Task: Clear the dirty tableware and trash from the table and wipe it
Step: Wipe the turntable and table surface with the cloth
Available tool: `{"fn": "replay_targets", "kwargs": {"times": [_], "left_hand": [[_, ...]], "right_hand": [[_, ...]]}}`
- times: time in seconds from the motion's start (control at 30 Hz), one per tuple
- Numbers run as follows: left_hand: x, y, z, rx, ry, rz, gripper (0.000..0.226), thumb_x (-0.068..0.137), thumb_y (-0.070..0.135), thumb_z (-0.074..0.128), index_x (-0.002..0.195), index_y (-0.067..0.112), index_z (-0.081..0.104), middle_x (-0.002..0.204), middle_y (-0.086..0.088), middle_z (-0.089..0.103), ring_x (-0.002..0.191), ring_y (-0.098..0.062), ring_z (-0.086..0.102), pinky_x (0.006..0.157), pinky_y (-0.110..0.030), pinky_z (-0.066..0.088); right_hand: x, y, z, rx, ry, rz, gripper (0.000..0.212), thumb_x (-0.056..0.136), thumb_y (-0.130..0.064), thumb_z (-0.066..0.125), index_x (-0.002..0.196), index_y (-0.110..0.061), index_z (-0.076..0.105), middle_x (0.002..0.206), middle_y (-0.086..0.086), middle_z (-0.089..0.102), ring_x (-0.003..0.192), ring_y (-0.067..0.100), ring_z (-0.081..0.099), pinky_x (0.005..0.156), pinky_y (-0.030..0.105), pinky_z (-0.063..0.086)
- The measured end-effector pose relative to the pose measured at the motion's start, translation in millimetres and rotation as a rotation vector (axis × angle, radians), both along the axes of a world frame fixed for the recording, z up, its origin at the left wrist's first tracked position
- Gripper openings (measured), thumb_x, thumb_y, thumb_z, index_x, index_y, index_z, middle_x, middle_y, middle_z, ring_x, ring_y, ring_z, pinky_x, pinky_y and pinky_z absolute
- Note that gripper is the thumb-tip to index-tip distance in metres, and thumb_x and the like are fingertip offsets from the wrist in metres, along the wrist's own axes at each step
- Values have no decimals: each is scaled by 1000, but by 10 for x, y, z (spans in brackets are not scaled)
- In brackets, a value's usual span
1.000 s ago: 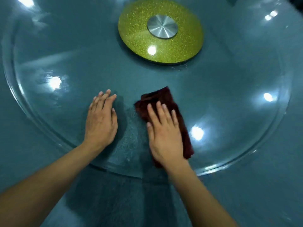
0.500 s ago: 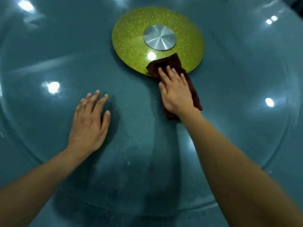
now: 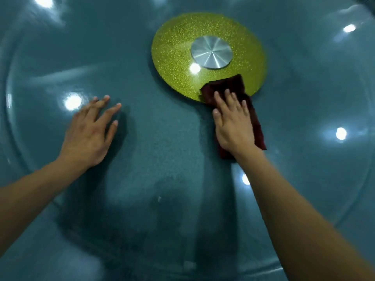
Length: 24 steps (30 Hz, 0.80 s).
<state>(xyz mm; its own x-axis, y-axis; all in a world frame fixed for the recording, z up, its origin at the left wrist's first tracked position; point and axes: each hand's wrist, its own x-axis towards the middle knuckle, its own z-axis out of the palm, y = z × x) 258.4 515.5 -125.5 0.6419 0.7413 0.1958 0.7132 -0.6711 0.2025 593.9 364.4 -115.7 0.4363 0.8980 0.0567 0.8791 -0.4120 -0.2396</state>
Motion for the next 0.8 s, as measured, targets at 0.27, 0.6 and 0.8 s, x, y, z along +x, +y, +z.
{"fn": "replay_targets", "kwargs": {"times": [0.27,0.6,0.8], "left_hand": [[-152,-138,55,-54,-9,100,52,104,33,32,147,9,44,154,-22,40,140,-44,39,115,-54,33],[-429,-420,-29,-70,-70,107,46,104,16,37,149,8,42,158,-20,37,144,-41,35,120,-52,28],[-597,-530,36,-59,-80,169,46,103,9,44,149,5,42,158,-21,36,145,-42,33,122,-51,22]], "right_hand": [[-2067,-922,79,-73,98,546,54,107,-39,32,159,-28,24,167,1,16,155,16,8,125,44,10],[-2061,-696,-73,-24,87,607,55,101,-33,42,155,-25,37,161,6,33,149,24,29,125,42,9],[-160,54,25,-87,10,32,56,104,-41,26,158,-27,26,166,9,21,153,26,18,123,44,7]]}}
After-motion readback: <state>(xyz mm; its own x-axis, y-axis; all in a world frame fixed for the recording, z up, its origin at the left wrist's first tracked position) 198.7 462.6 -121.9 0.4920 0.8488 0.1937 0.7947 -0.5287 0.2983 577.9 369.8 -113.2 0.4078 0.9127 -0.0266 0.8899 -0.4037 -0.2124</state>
